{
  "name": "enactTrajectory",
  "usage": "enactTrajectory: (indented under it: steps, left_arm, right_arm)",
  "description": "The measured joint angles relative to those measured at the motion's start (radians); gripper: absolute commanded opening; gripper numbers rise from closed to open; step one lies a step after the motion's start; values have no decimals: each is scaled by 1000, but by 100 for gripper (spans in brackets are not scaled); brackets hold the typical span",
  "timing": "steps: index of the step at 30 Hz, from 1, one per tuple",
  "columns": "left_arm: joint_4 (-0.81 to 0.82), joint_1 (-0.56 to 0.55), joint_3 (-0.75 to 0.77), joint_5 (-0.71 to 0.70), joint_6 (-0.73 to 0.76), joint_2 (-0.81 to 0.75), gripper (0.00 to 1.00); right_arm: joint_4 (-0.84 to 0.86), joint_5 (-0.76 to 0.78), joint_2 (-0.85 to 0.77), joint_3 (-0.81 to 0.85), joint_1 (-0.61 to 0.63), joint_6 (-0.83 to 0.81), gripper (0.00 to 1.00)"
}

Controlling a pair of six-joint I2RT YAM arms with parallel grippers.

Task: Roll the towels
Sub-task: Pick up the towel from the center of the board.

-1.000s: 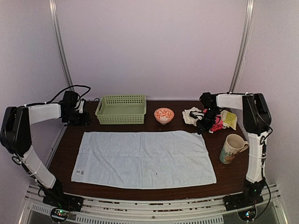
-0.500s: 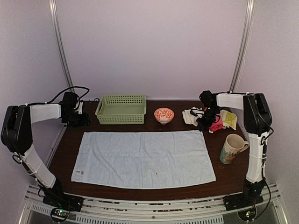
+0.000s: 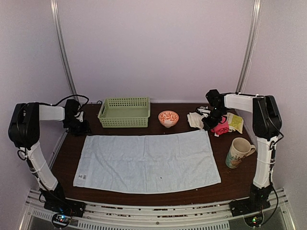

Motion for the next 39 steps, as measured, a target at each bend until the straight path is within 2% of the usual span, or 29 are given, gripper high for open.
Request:
enactTrajectory:
  steps: [2, 10, 15, 27, 33, 39]
  left_arm:
    - [-8, 1, 11, -2, -4, 13, 33]
    - [-15, 2, 36, -50, -14, 61, 34]
    - [-23, 2, 36, -94, -21, 61, 28]
    - [-30, 1, 43, -146, -21, 93, 36]
    - [-27, -6, 55, -152, -23, 105, 31]
    - [-8, -23, 64, -162, -19, 117, 21]
  right_arm:
    - [0, -3, 0, 0, 0, 0, 0]
    - [-1, -21, 0, 0, 0, 0, 0]
    - [-1, -21, 0, 0, 0, 0, 0]
    - [-3, -25, 9, 4, 0, 0, 0]
    - [-5, -32, 10, 8, 4, 0, 0]
    - [-6, -42, 14, 9, 5, 0, 0]
